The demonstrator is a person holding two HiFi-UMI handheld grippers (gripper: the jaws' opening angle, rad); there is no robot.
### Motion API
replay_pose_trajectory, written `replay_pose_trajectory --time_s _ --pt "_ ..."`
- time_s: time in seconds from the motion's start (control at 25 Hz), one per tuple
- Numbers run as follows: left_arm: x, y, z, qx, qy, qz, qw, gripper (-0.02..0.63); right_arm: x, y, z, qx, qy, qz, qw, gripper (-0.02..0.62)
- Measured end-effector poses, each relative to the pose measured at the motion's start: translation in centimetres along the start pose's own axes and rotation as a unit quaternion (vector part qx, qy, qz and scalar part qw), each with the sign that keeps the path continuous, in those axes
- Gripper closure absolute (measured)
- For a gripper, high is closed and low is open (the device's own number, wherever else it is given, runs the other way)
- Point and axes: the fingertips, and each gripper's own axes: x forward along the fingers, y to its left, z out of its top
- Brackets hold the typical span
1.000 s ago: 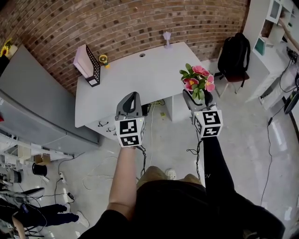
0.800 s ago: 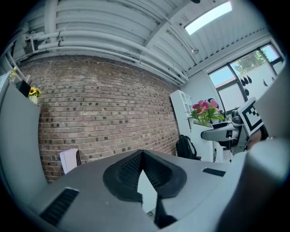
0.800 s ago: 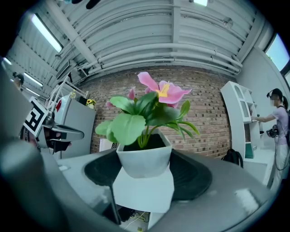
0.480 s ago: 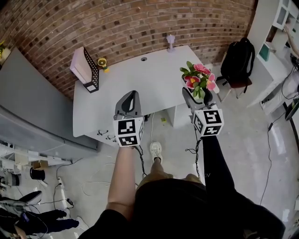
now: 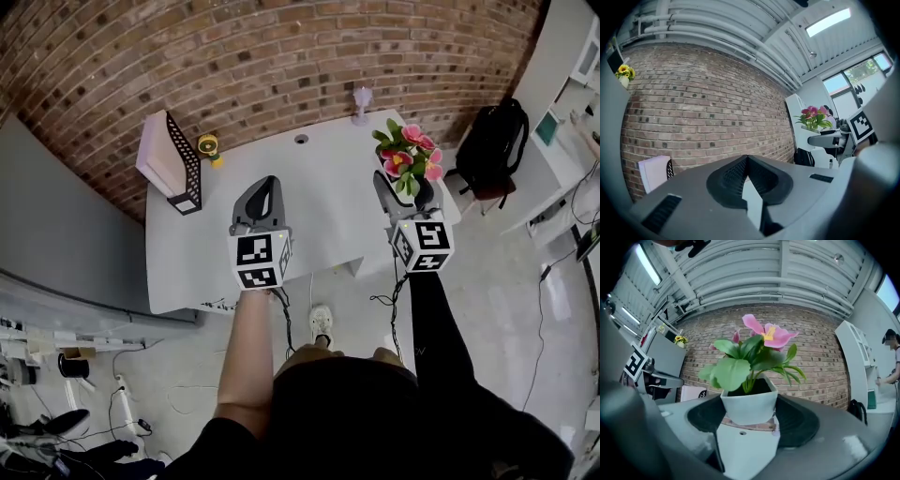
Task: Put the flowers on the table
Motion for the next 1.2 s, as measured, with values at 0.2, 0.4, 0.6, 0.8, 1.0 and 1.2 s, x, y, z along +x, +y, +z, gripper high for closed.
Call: replay_pose_trajectory --time_s 0.2,0.4,0.6,0.8,1.0,1.2 --pt "5.8 3.2 0.4 0.005 -0.005 -0.013 0.9999 0.600 6.6 -0.3 -0.7 -0.015 0.005 -0.003 1.000 0.262" --pt "10.4 5.6 0.0 0.008 -0.002 -0.023 0.9997 0.600 11.5 -0.3 -2.2 -0.008 0.016 -0.003 1.000 0.262" --pt "14.0 6.6 -1.3 0.015 0.008 -0.033 0.9993 0.600 14.9 -0.7 -4.1 -0.007 0.032 -0.002 0.999 0.262" --pt "16.6 6.8 -2.4 0.015 0.011 -0.046 0.9988 0.600 17.2 -1.2 -6.5 -0.011 0.053 0.000 0.999 0.262" --pt "19.0 6.7 -4.0 0.009 0.020 -0.048 0.9986 0.600 19.5 -1.9 -9.9 -0.011 0.085 0.011 0.996 0.262" --pt "21.3 6.6 -5.9 0.005 0.029 -0.048 0.9984 0.600 22.6 -2.0 -14.3 -0.006 0.118 0.033 0.992 0.262"
